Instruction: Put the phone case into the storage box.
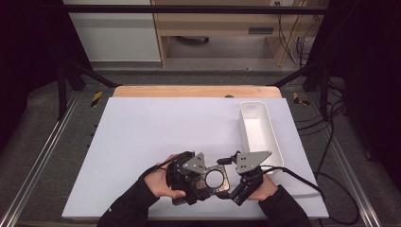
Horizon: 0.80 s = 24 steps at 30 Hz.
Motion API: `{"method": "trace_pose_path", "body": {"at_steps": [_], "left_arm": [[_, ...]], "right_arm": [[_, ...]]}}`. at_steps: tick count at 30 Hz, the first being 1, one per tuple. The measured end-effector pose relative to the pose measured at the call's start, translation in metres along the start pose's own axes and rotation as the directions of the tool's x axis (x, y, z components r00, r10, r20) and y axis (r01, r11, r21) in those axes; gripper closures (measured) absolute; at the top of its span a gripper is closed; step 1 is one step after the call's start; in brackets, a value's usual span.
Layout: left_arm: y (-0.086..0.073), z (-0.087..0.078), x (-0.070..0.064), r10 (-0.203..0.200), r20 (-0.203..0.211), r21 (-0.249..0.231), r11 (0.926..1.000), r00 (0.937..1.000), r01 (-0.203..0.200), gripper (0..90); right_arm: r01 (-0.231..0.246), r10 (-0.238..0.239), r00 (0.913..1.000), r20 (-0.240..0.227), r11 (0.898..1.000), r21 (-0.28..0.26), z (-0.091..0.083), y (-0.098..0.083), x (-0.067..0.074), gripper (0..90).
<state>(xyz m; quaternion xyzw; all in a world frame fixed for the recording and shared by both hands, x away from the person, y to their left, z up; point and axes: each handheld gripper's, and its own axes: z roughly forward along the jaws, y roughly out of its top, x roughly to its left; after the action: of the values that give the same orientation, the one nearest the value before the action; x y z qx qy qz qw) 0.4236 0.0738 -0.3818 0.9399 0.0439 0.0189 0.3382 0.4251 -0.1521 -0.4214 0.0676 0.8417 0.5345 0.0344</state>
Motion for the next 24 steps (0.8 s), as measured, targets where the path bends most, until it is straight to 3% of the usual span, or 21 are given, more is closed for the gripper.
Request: {"method": "trace_pose_path", "body": {"at_steps": [12,24], "left_arm": [[0.0009,0.0008,-0.0028,0.033,0.008,-0.011,0.9994,0.9994,-0.033,11.2],[0.0002,0.0030,-0.0035,0.055,0.016,-0.007,0.9985,0.9984,-0.055,11.2]], "right_arm": [[-0.001,0.002,0.9986,-0.053,1.000,0.005,0.0030,-0.0011,0.0007,4.9],[0.008,-0.007,0.9971,-0.076,1.000,0.014,0.0018,-0.0014,0.0014,8.3]]}}
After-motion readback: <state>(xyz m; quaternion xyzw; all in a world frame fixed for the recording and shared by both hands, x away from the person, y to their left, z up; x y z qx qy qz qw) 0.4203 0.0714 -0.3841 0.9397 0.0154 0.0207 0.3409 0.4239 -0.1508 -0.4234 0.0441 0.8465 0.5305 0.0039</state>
